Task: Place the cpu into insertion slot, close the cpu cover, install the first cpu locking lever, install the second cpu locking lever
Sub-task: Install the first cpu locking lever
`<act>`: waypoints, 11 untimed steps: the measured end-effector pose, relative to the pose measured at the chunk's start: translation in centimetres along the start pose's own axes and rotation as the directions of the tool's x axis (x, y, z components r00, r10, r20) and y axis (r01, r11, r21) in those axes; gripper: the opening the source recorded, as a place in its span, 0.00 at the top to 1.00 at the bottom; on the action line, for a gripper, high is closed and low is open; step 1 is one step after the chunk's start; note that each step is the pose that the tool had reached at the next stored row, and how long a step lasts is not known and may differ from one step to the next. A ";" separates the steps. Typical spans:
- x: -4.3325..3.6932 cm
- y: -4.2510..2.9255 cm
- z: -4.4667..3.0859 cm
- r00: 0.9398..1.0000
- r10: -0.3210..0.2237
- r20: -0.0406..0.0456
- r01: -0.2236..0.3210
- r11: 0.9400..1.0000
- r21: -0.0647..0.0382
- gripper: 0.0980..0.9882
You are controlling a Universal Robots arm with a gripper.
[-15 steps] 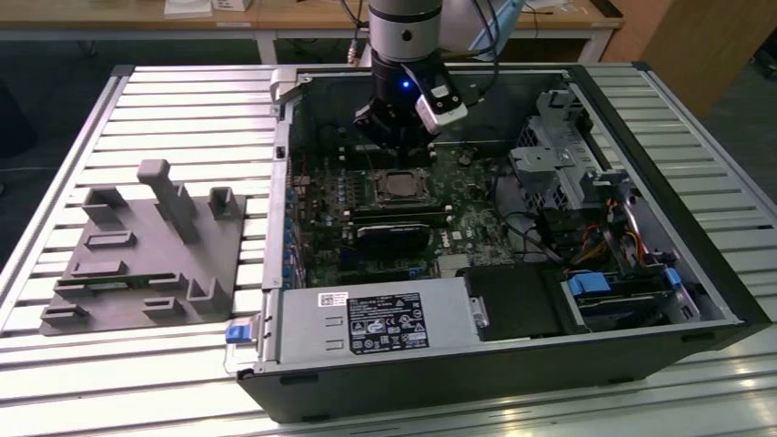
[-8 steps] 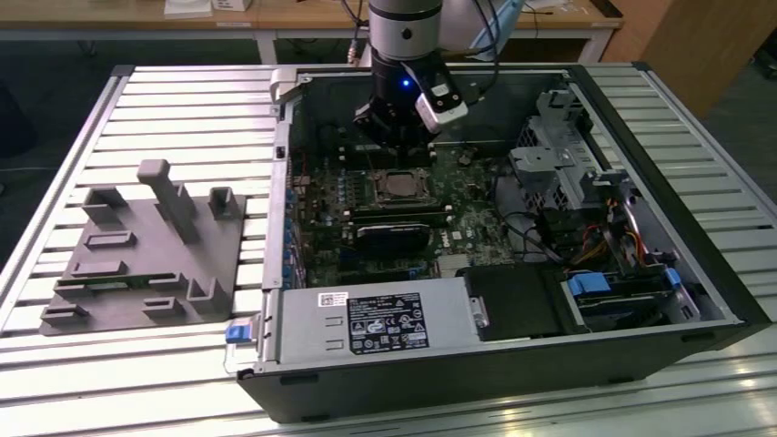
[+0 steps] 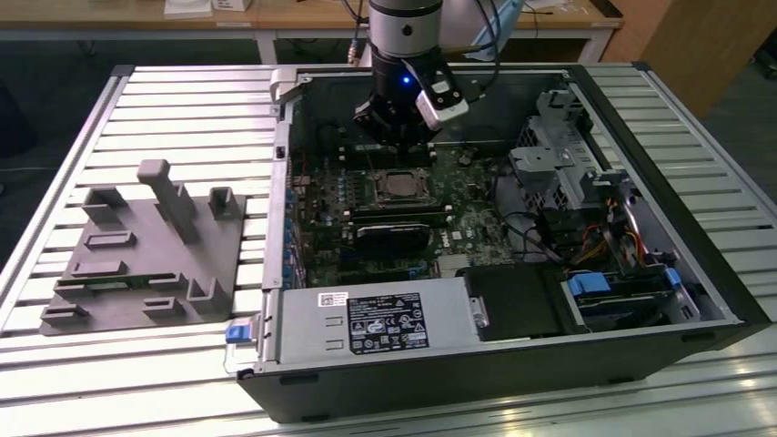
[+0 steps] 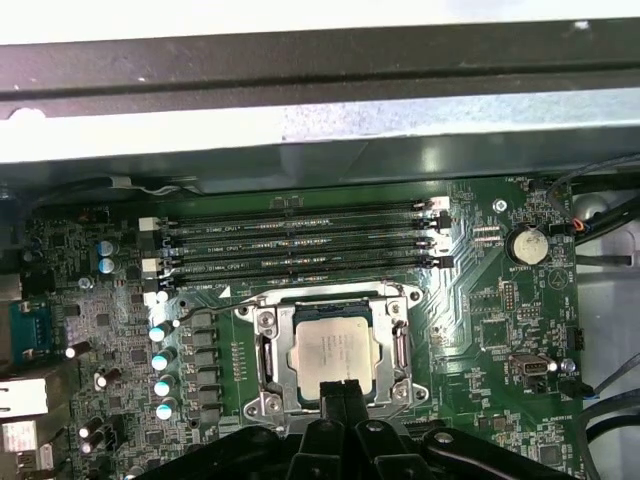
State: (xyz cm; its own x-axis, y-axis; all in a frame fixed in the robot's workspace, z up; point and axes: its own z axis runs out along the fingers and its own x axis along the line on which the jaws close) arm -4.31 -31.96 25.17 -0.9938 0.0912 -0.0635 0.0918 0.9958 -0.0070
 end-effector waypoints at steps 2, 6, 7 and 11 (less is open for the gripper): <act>0.05 0.00 -0.01 1.000 0.000 0.000 0.000 1.000 0.000 0.99; 0.48 -0.05 -0.03 1.000 0.000 0.000 0.000 1.000 0.000 0.99; 0.61 -0.06 -0.04 1.000 0.000 0.000 0.000 1.000 0.000 0.99; 1.03 -0.09 -0.07 1.000 0.000 0.000 0.000 1.000 0.000 0.99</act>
State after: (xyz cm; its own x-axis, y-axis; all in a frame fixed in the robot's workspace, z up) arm -5.34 -31.96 25.17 -0.9938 0.0912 -0.0634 0.0918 0.9958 -0.0071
